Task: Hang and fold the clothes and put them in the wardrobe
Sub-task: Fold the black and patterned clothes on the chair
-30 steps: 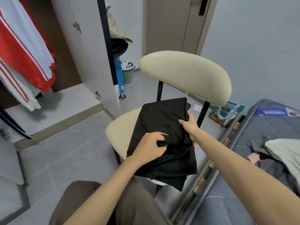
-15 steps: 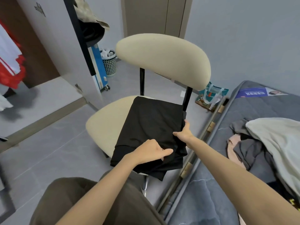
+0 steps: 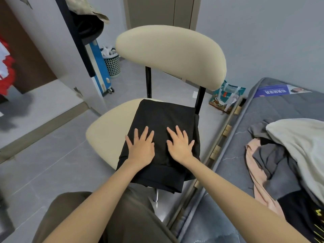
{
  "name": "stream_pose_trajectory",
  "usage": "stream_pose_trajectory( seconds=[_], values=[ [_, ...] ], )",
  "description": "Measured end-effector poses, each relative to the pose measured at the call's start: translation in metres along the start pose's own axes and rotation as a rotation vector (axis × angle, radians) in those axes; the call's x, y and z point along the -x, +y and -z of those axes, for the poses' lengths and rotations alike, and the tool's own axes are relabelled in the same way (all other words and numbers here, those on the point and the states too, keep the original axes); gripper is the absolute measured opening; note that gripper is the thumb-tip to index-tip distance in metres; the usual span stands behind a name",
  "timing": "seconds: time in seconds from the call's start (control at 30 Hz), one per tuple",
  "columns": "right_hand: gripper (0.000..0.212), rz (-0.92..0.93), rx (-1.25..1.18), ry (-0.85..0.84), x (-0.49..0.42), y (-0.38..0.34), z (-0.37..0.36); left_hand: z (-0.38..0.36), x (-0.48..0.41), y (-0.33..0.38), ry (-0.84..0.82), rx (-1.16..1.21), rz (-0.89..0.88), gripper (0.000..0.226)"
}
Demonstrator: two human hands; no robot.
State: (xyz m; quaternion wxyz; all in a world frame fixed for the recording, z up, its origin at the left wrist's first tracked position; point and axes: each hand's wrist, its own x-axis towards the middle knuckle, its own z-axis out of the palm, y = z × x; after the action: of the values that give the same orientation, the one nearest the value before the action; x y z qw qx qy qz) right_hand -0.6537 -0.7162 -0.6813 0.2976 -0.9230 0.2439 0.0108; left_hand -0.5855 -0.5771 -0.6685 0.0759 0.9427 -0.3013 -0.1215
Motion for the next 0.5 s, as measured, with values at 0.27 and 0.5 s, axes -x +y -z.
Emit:
stream_pose_trajectory(
  seconds=[0.27, 0.5],
  values=[
    [0.061, -0.199, 0.080, -0.135, 0.002, 0.045, -0.030, -0.040, -0.007, -0.033, -0.132, -0.034, 0.124, 0.060],
    [0.090, -0.298, -0.610, 0.072, -0.004, 0.056, -0.010, -0.013, -0.039, -0.053, 0.054, 0.345, 0.387, 0.071]
  ],
)
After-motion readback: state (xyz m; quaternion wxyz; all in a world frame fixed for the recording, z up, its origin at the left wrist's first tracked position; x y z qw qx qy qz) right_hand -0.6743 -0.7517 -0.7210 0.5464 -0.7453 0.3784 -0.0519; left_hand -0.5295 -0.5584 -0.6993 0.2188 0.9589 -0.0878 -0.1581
